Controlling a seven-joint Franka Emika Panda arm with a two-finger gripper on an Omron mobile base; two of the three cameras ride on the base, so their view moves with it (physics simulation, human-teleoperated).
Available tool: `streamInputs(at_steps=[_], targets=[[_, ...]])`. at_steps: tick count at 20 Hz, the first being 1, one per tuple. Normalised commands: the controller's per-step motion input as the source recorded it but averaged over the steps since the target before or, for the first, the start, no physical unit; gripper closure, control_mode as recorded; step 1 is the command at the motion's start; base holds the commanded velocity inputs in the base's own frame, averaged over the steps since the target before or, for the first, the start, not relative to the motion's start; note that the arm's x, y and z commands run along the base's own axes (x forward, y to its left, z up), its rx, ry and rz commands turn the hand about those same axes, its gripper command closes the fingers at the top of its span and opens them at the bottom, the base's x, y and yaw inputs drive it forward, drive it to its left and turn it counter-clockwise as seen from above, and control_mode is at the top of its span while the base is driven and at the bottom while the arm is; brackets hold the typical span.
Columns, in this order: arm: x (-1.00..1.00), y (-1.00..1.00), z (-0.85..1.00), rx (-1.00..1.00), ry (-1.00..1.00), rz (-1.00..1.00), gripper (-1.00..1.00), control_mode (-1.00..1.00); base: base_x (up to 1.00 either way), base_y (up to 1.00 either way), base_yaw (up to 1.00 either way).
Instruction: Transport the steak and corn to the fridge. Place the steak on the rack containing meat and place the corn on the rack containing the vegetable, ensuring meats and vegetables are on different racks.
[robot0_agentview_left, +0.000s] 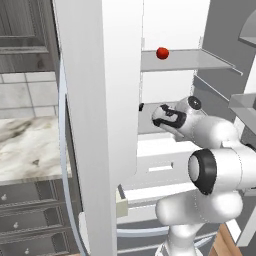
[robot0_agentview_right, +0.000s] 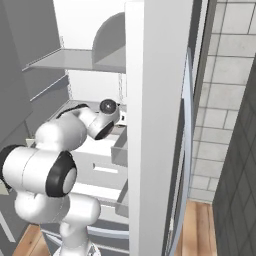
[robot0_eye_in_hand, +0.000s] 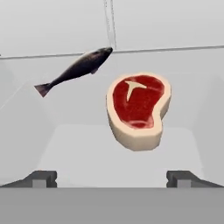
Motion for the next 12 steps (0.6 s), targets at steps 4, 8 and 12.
streamInputs(at_steps=[4, 8, 12], targets=[[-0.54, 0.15, 0.65, -0.06, 0.00, 0.00, -1.00, -1.00, 0.00, 0.00, 0.00], [-0.70, 0.01, 0.53, -0.04, 0.00, 0.00, -1.00, -1.00, 0.00, 0.00, 0.00], [-0.73, 0.00, 0.43, -0.02, 0.00, 0.00, -1.00, -1.00, 0.00, 0.00, 0.00]])
